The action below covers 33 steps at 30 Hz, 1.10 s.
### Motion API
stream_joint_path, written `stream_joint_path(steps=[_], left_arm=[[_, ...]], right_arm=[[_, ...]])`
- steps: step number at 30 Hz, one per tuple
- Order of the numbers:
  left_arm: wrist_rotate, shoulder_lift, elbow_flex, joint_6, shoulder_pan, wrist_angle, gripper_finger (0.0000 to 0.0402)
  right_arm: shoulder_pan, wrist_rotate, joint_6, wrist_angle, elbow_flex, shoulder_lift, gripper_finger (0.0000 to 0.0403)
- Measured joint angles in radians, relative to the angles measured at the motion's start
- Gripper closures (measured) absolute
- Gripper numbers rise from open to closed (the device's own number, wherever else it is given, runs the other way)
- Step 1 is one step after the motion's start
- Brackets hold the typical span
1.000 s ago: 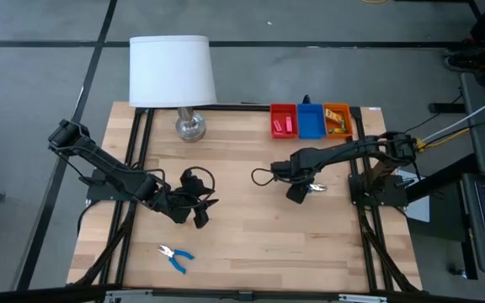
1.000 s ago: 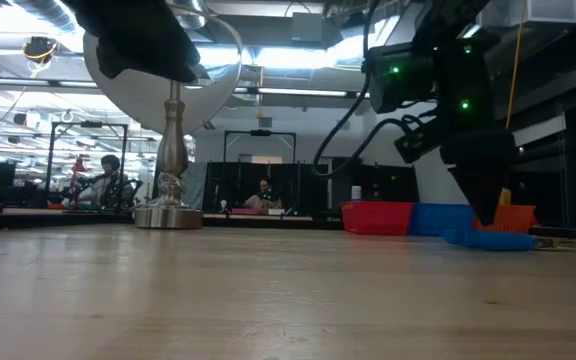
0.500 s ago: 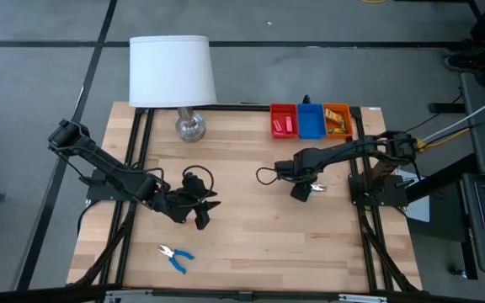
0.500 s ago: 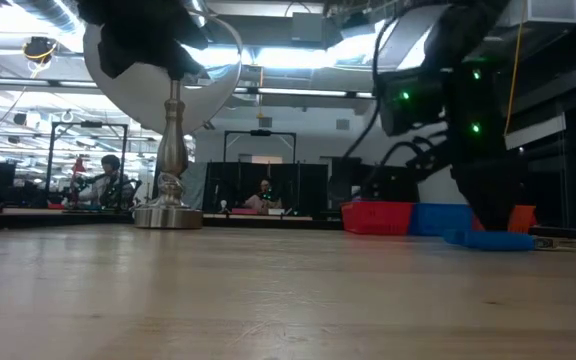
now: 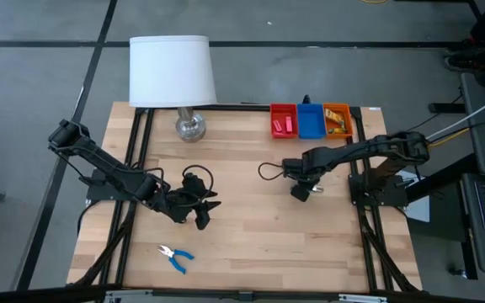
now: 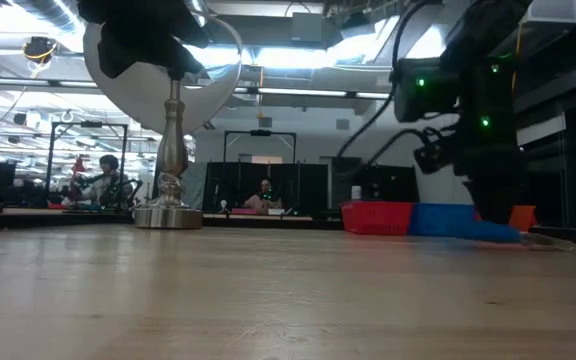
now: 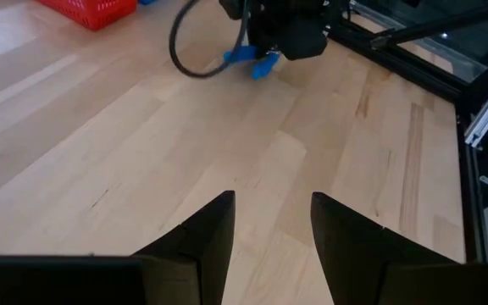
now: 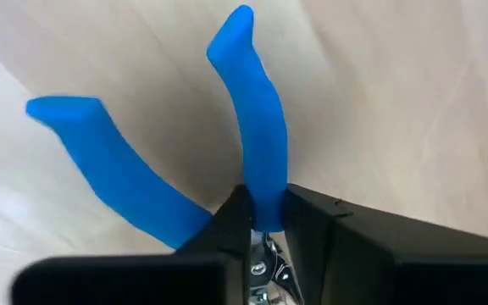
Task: Pick & Place School Supplies
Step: Put the top blue hole puncher into the blue bin
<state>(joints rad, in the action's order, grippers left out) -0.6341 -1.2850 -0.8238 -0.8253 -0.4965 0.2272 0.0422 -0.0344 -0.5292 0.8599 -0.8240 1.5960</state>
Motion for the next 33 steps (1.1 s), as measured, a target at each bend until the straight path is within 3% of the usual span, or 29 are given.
stream_joint_path(steps=[5, 10, 12, 15, 17, 21, 25, 27, 30, 33], left_arm=[[-0.002, 0.000, 0.000, 0.000, 0.000, 0.000, 0.0249], [-0.023, 0.000, 0.000, -0.003, 0.000, 0.000, 0.0249], [-0.039, 0.000, 0.000, -0.002, 0.000, -0.002, 0.0249], [-0.062, 0.000, 0.000, 0.001, 0.002, -0.014, 0.0249], [-0.069, 0.000, 0.000, 0.017, 0.003, -0.031, 0.0249], [-0.079, 0.000, 0.000, 0.033, 0.003, -0.053, 0.0249], [-0.081, 0.000, 0.000, 0.034, 0.003, -0.058, 0.0249], [-0.083, 0.000, 0.000, 0.035, 0.003, -0.061, 0.0249], [-0.090, 0.000, 0.000, 0.047, 0.003, -0.077, 0.0249], [-0.105, 0.000, 0.000, 0.053, 0.003, -0.087, 0.0249]], right_arm=[[-0.003, -0.007, -0.114, -0.001, -0.038, -0.088, 0.0361], [0.015, -0.025, -0.273, 0.003, -0.203, -0.232, 0.0361], [0.065, -0.071, -0.316, 0.024, -0.279, -0.265, 0.0361], [0.234, -0.110, -0.294, 0.089, -0.362, -0.269, 0.0361], [0.391, -0.080, -0.251, 0.104, -0.398, -0.258, 0.0361], [0.683, 0.095, -0.199, 0.088, -0.464, -0.196, 0.0361], [0.859, 0.274, -0.196, 0.141, -0.541, -0.065, 0.0361], [0.884, 0.276, -0.191, 0.220, -0.579, 0.011, 0.0361], [0.885, 0.177, -0.181, 0.319, -0.626, 0.092, 0.0361], [0.886, 0.122, -0.194, 0.320, -0.632, 0.128, 0.0361]])
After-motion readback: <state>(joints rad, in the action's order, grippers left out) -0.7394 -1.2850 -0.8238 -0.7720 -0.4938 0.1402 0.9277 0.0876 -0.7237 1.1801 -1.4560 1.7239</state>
